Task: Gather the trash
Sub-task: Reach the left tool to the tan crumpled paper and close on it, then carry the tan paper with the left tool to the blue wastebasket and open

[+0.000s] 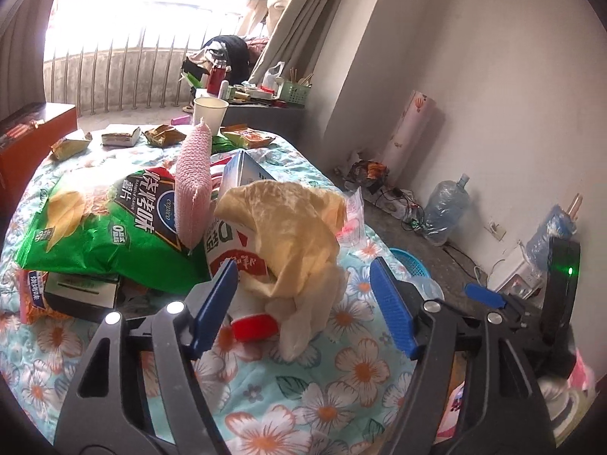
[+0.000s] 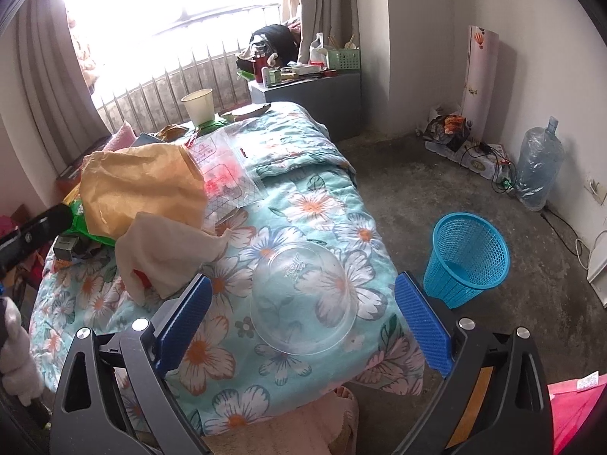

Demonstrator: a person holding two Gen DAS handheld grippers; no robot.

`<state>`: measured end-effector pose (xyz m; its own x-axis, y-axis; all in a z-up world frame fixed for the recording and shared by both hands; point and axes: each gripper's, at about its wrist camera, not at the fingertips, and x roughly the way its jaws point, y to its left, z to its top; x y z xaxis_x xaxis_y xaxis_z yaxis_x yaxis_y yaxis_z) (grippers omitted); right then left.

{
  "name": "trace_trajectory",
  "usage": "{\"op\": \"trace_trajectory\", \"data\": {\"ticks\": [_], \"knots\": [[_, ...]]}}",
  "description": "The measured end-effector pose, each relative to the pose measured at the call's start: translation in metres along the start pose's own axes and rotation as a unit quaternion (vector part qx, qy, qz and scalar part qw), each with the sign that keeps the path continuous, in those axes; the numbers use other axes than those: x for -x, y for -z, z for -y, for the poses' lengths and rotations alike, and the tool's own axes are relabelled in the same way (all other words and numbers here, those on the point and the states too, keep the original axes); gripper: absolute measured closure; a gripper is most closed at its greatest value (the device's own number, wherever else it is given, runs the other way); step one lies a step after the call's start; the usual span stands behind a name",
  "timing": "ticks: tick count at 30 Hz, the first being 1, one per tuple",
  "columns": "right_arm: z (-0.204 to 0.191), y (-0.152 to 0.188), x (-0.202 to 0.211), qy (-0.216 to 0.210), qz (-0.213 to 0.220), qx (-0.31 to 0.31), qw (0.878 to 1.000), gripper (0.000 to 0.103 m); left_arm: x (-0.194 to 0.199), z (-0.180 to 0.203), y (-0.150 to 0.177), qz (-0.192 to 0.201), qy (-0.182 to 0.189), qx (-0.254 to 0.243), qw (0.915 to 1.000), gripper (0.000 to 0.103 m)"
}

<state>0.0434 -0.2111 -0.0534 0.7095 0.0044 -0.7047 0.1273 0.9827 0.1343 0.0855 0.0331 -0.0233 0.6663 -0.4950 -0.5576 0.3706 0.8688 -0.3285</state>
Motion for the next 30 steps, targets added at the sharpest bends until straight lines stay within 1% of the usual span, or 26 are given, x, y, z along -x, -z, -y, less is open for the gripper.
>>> {"op": "trace_trajectory", "data": {"ticks": [2, 4, 6, 7, 9, 10, 12, 14, 16, 20, 22, 27, 30], "knots": [[0.002, -0.001, -0.006, -0.008, -0.005, -0.006, 1.000, 0.009, -0.013, -0.009, -0.011, -0.007, -0.002, 0.015, 0.9999, 0.038], [0.005, -0.001, -0.012, -0.017, -0.011, -0.012, 1.000, 0.011, -0.024, -0.015, -0.019, -0.010, -0.013, 0.017, 0.9997, 0.045], [0.007, -0.001, -0.021, -0.026, -0.019, -0.016, 0.999, 0.013, -0.033, -0.019, -0.025, -0.016, -0.011, 0.018, 0.9996, 0.060], [0.008, -0.001, -0.025, -0.031, -0.023, -0.019, 0.999, 0.014, -0.032, -0.021, -0.027, -0.019, -0.005, 0.021, 0.9996, 0.064], [0.010, -0.001, -0.033, -0.041, -0.028, -0.025, 0.998, 0.016, -0.036, -0.022, -0.030, -0.027, 0.007, 0.021, 0.9994, 0.081], [0.011, -0.001, -0.036, -0.046, -0.032, -0.028, 0.998, 0.017, -0.036, -0.022, -0.031, -0.030, 0.012, 0.020, 0.9993, 0.085], [0.013, 0.000, -0.040, -0.054, -0.036, -0.033, 0.997, 0.018, -0.035, -0.021, -0.033, -0.031, 0.021, 0.017, 0.9991, 0.100], [0.014, 0.001, -0.041, -0.058, -0.037, -0.034, 0.997, 0.019, -0.031, -0.020, -0.036, -0.023, 0.025, 0.011, 0.9994, 0.102], [0.015, 0.002, -0.041, -0.062, -0.039, -0.036, 0.997, 0.022, -0.022, -0.019, -0.039, -0.007, 0.030, 0.005, 0.9995, 0.103], [0.014, 0.003, -0.042, -0.067, -0.041, -0.036, 0.996, 0.027, -0.003, -0.017, -0.050, 0.029, 0.067, 0.008, 0.9973, 0.103], [0.013, 0.004, -0.041, -0.065, -0.040, -0.033, 0.997, 0.028, 0.009, -0.017, -0.057, 0.052, 0.078, 0.003, 0.9956, 0.103], [0.013, 0.006, -0.040, -0.065, -0.037, -0.035, 0.997, 0.031, 0.039, -0.012, -0.074, 0.103, 0.089, -0.005, 0.9907, 0.103], [0.014, 0.007, -0.041, -0.063, -0.036, -0.034, 0.997, 0.035, 0.054, -0.009, -0.083, 0.125, 0.084, -0.010, 0.9885, 0.103]]}}
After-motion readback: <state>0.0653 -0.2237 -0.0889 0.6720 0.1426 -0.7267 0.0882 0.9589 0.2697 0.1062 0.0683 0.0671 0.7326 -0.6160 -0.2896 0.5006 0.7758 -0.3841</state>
